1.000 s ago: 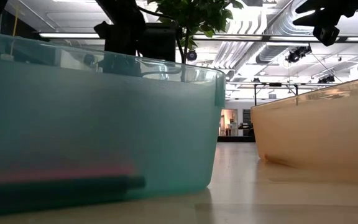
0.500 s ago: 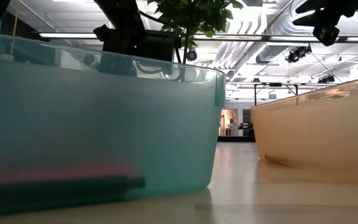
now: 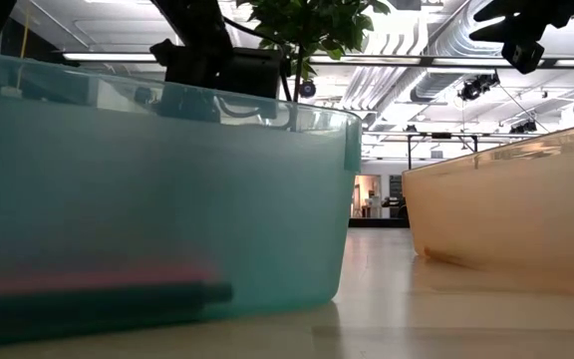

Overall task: Sort pens & pencils
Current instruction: Put the red pencil into the orange bin

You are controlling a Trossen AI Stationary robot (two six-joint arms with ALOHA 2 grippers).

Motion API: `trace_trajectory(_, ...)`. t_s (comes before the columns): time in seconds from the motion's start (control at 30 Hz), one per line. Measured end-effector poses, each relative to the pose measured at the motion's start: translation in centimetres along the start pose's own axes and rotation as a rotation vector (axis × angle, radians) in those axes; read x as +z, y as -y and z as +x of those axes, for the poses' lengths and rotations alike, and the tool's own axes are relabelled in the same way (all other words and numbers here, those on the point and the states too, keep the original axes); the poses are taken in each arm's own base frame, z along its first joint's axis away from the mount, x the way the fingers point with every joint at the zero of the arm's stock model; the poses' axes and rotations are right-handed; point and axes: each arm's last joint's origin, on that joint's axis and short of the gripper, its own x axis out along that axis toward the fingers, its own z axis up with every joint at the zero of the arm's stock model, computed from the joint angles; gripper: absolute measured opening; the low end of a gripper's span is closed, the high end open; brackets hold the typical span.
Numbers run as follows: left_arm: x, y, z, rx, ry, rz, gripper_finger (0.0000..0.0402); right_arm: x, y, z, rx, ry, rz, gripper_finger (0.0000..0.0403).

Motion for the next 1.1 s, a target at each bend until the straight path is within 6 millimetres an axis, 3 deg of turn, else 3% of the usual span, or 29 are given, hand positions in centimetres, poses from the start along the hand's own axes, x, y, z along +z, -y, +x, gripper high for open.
trace_trajectory(0.6, 0.15, 0.26, -0.01, -0.033, 0.008, 0.039, 0.0124, 0.00, 0.00, 0.00, 0.000, 0.000, 0.000, 0.0108)
trace_trajectory(0.97, 0.17, 0.30, -0.07, -0.040, 0.009, 0.059, 0.0010, 0.00, 0.00, -0.01, 0.000, 0.000, 0.000, 0.0108)
trace_trajectory(1.1, 0.18, 0.33, -0.10, -0.046, 0.005, 0.062, 0.0018, 0.00, 0.00, 0.00, 0.000, 0.000, 0.000, 0.0108)
